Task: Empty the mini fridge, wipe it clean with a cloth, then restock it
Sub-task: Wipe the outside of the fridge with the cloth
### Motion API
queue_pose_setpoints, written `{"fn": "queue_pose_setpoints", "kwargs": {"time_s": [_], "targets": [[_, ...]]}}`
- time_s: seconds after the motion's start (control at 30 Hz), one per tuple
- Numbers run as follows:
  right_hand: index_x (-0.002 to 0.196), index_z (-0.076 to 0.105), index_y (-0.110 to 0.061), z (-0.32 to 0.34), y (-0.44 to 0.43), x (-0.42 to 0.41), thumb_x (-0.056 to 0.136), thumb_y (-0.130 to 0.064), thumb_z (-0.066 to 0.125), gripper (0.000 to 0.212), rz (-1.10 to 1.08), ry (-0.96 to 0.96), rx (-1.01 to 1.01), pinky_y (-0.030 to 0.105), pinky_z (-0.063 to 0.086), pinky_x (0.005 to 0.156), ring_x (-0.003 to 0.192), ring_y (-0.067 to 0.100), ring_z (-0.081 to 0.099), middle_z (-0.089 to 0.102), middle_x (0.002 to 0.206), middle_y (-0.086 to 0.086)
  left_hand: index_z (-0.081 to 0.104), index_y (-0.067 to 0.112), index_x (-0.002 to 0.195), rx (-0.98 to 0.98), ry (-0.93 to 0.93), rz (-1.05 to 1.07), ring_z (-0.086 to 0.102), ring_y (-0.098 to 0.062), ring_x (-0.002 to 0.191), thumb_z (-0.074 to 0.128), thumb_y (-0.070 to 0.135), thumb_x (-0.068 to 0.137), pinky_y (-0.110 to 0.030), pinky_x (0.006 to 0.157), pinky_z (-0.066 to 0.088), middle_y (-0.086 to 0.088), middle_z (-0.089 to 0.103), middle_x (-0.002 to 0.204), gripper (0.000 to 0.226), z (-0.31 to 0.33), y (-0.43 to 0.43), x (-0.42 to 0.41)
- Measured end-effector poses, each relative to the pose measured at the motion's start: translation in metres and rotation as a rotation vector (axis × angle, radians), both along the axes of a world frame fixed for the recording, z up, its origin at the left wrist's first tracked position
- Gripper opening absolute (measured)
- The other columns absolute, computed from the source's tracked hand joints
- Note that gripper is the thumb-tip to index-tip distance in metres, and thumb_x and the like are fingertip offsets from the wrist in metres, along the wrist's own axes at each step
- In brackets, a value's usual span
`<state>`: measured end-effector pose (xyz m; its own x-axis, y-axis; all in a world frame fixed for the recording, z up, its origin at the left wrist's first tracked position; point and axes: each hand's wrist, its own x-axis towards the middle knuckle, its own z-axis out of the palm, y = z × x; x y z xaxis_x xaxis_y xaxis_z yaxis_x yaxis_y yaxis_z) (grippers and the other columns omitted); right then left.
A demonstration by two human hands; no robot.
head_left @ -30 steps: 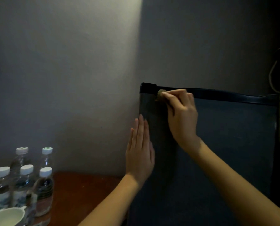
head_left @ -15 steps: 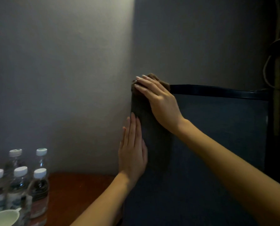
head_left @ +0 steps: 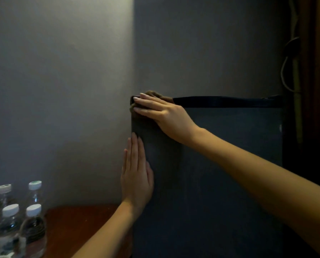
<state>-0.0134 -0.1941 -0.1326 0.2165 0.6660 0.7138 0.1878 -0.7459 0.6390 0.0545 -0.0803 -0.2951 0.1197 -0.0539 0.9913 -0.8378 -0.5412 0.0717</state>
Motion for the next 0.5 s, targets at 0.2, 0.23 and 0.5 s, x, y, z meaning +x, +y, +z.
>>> {"fn": "queue_pose_setpoints", "kwargs": {"time_s": [0.2, 0.23, 0.5], "targets": [[0.128, 0.062, -0.015, -0.009, -0.073, -0.051, 0.094, -0.003, 0.047, 0.039, -0.061, 0.002, 0.117, 0.042, 0.038, 0.111, 0.137, 0.022, 0.041, 0.050, 0.143, 0.006, 0.010, 0.003, 0.153, 0.137, -0.060, 0.053, 0.006, -0.024, 0.149, 0.031, 0.022, 0.098, -0.037, 0.121, 0.009, -0.011, 0.004, 0.162, 0.062, 0.009, 0.017, 0.000], [0.129, 0.061, -0.014, -0.011, -0.079, -0.056, 0.093, -0.001, 0.050, 0.040, -0.072, -0.001, 0.138, 0.043, 0.039, 0.110, 0.137, 0.022, 0.040, 0.049, 0.144, 0.006, 0.010, 0.002, 0.152, 0.161, -0.080, 0.058, 0.006, -0.024, 0.149, 0.031, 0.023, 0.098, -0.036, 0.121, 0.009, -0.011, 0.004, 0.162, 0.062, 0.016, 0.021, 0.001], [0.127, 0.063, -0.018, -0.006, -0.013, -0.015, 0.095, -0.011, 0.048, 0.036, -0.017, 0.004, 0.143, 0.036, 0.037, 0.110, 0.135, 0.021, 0.044, 0.053, 0.141, 0.004, 0.005, -0.001, 0.152, 0.020, -0.009, 0.082, -0.006, -0.023, 0.149, 0.030, 0.028, 0.098, -0.036, 0.122, 0.004, -0.014, -0.003, 0.162, 0.066, 0.079, -0.008, -0.011]]}}
